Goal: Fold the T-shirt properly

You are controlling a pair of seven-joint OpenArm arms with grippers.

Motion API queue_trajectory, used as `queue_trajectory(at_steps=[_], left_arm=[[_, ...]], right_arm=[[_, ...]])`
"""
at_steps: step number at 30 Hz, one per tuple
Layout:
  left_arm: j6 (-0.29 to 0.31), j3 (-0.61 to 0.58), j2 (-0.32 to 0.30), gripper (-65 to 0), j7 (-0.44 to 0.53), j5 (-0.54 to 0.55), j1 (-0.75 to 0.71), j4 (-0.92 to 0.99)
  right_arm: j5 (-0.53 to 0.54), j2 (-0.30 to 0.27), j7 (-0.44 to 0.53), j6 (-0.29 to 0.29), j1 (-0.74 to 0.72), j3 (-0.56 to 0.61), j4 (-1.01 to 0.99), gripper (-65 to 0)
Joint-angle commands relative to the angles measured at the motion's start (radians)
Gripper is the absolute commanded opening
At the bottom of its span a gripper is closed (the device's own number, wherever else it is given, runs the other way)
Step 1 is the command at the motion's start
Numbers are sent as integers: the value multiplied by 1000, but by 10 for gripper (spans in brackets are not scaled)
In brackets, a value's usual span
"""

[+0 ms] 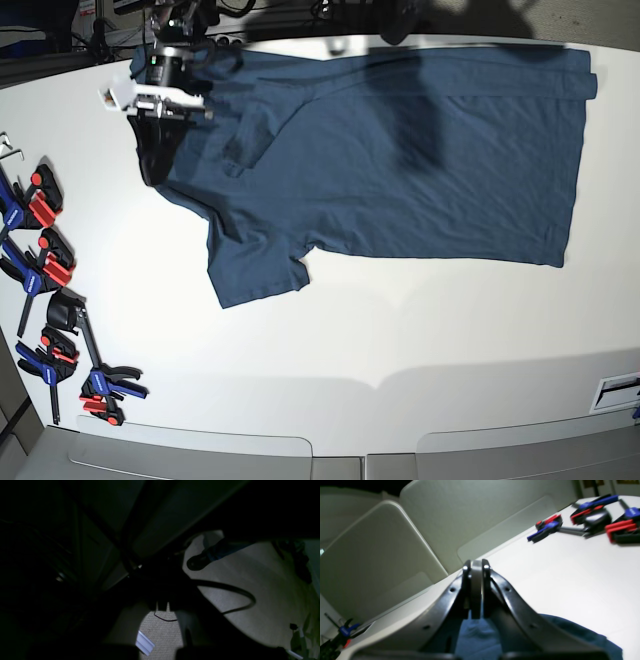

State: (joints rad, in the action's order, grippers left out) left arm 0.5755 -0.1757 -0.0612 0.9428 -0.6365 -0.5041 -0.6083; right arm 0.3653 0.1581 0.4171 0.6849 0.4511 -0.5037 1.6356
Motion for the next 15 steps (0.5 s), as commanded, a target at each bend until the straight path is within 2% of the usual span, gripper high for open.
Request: queue_trajectory(at_steps=[1,4,10,15], left_arm=[[38,-8,25,-650,137,9,-8,-13],[38,-8,25,-650,137,8,-8,-13],[38,-8,25,-650,137,8,-9,-13],[38,-8,25,-650,137,8,-9,-13]], right_arm=[[5,-1,41,13,21,2,22,-650],[5,-1,64,13,84,2,37,-650],[5,-1,211,13,220,0,95,-650],[5,-1,267,13,361,-1,133,-650]])
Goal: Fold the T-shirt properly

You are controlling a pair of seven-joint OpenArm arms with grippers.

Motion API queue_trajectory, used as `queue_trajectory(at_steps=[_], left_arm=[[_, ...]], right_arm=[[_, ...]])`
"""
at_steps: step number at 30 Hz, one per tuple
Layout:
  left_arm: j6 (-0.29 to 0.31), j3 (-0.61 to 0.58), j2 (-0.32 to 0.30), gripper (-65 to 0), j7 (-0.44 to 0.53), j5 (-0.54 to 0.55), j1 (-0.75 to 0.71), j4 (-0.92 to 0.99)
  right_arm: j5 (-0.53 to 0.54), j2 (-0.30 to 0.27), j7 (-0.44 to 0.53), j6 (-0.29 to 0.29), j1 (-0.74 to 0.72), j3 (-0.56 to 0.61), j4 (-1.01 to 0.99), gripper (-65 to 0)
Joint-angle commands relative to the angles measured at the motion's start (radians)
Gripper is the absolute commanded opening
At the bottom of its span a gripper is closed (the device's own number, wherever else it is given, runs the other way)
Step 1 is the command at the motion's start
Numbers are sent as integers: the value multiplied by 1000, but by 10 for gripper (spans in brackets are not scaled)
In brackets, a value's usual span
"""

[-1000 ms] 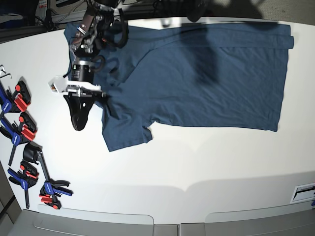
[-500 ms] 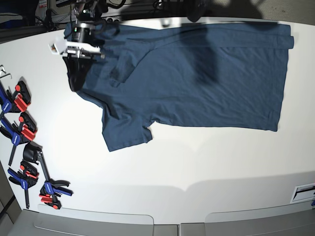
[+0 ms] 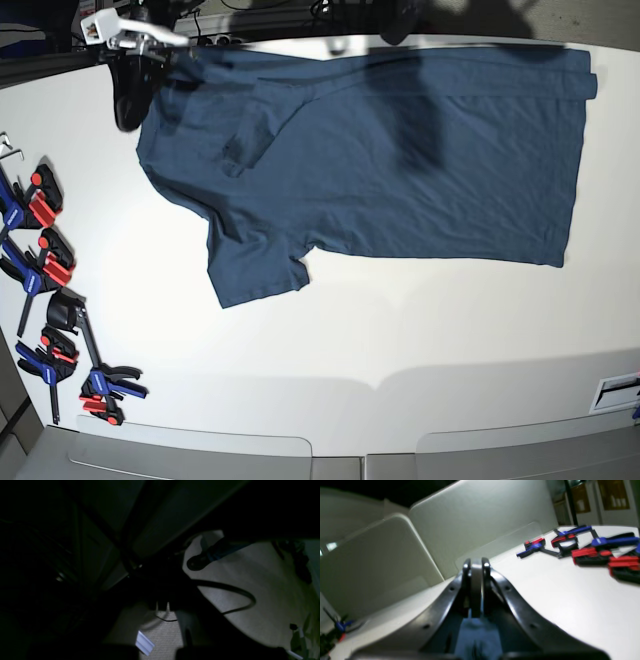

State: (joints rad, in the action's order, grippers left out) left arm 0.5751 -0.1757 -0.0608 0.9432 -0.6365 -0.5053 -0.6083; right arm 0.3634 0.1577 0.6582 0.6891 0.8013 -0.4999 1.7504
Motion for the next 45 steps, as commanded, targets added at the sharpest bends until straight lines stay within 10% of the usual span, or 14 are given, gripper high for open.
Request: queue_trajectory(at_steps=[1,17,27,31,37,45], left_arm=[[38,-8,25,-650,136,8,-8,-13],[38,-8,25,-650,136,8,-8,-13],[39,-8,25,-650,136,9,-7,-13],[38,-8,25,-650,136,8,-8,-13],[39,-8,25,-650,136,8,-8,-13],[38,-8,25,-650,136,8,-8,-13]], right_arm=[[7,-1,48,9,39,-5,18,-650],[-115,-1,145,9,449,-5,17,-650],[-410,-1,34,9,436,0,-74,-650],[-490,-1,-166,9,350,0,-189,-650],[-435,-1,-419,9,199,0,-431,-650],[-156,-1,-442,9,71,0,-722,-650]])
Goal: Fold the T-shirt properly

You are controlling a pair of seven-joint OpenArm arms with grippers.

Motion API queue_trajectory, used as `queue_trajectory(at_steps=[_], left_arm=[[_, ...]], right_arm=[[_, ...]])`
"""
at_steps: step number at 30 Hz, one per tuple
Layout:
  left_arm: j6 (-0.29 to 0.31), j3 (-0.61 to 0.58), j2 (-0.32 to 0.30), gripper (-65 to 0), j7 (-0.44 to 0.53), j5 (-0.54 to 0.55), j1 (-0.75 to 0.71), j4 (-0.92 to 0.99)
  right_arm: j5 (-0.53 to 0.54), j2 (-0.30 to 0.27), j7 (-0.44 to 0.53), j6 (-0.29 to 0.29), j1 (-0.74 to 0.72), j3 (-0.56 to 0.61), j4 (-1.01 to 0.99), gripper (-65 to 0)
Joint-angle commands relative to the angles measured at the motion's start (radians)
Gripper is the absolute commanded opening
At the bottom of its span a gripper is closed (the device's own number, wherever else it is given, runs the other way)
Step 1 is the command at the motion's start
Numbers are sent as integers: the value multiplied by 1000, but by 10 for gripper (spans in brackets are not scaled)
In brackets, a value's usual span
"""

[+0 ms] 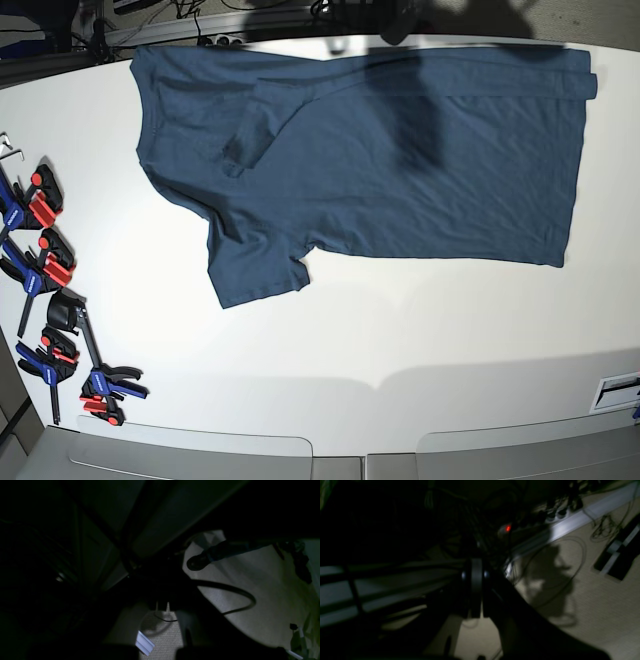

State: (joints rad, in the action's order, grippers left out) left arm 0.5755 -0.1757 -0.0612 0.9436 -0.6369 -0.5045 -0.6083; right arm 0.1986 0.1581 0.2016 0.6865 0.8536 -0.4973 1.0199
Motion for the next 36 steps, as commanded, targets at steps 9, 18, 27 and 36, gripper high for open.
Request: queue_trajectory(at_steps=[9,18,27,36], left_arm=[[38,-8,25,-650,136,9,-8,-13],[38,-8,25,-650,136,9,-8,-13],[38,-8,25,-650,136,9,-8,-13],[38,-8,25,-650,136,9,-8,-13]], right_arm=[[9,-95,14,-169,-95,-3,-190,-650],[-426,-268,14,-274,-337,-3,-494,-650],[-957,-319,14,-366,-721,-3,-803,-650],[-1336,-319,-64,-365,-929,-3,-957,-650]])
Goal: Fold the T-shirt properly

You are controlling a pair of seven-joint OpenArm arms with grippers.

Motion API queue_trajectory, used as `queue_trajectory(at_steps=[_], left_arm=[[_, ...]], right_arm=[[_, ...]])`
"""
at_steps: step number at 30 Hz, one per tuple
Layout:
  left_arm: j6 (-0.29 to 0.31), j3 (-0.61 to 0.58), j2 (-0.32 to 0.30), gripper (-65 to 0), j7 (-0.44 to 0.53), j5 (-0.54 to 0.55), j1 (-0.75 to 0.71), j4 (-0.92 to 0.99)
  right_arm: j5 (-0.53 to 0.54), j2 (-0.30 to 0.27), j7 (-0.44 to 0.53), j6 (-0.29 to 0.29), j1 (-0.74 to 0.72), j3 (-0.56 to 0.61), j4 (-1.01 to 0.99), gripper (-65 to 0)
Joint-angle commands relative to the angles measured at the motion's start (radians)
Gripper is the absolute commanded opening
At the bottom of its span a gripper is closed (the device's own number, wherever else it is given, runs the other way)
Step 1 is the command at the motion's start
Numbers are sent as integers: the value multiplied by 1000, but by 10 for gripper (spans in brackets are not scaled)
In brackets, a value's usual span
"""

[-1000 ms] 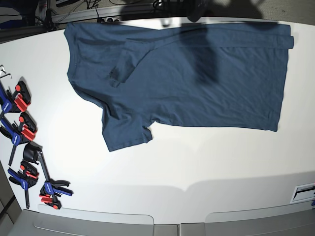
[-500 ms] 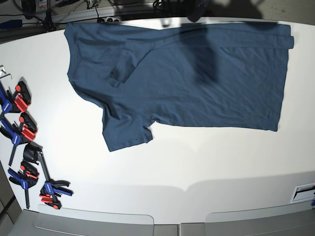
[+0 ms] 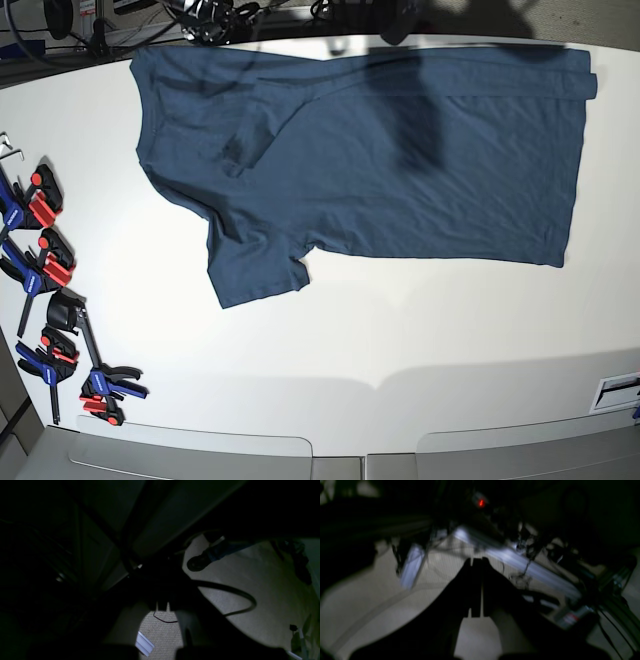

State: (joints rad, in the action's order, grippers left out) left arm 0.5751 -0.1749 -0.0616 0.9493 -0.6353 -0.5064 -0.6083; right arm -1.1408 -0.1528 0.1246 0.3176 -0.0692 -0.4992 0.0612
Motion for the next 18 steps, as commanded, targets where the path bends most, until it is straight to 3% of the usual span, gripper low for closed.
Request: queue_trajectory(at_steps=[1,6,18], left_arm=[[39,-9,26,-650,130,7,-6,-13],[38,-9,26,-650,130,7,-6,-13],[38,-9,26,-650,130,7,-6,-13]], right_arm=[[-24,-8,0,4,-11,-1,-6,-650],[-115,-8,-36,6,-2,-1,-38,-650],[-112,-8,-32,7,73,-1,-51,-650]])
